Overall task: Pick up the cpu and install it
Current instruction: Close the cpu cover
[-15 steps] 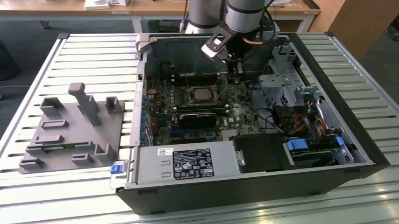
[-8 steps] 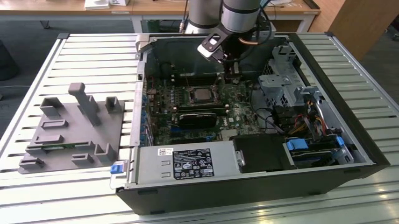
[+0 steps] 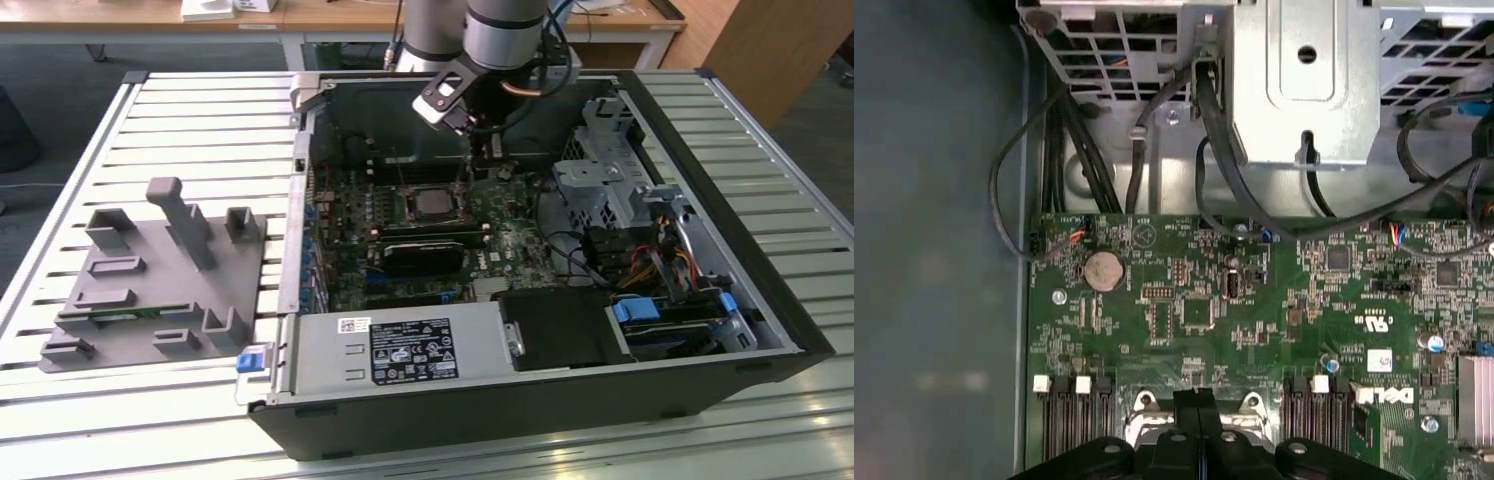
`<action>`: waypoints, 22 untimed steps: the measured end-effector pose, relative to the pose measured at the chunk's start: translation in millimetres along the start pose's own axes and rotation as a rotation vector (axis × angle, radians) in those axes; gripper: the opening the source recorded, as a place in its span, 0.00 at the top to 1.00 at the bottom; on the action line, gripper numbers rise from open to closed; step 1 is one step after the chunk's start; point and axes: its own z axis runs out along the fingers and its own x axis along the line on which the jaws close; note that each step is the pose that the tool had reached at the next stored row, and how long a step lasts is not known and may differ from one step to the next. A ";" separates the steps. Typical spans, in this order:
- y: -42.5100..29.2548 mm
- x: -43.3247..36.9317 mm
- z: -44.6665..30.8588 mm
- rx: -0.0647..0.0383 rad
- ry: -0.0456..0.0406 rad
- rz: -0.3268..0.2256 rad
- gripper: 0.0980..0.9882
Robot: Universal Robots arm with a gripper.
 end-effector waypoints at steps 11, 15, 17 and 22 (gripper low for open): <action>-10.0 0.0 -0.1 0.000 0.0002 0.000 0.99; -12.6 0.0 0.0 0.000 0.0002 0.000 0.99; -14.6 0.0 0.2 0.000 0.0002 0.000 0.99; -21.7 -1.3 2.2 0.000 -0.0001 0.000 0.99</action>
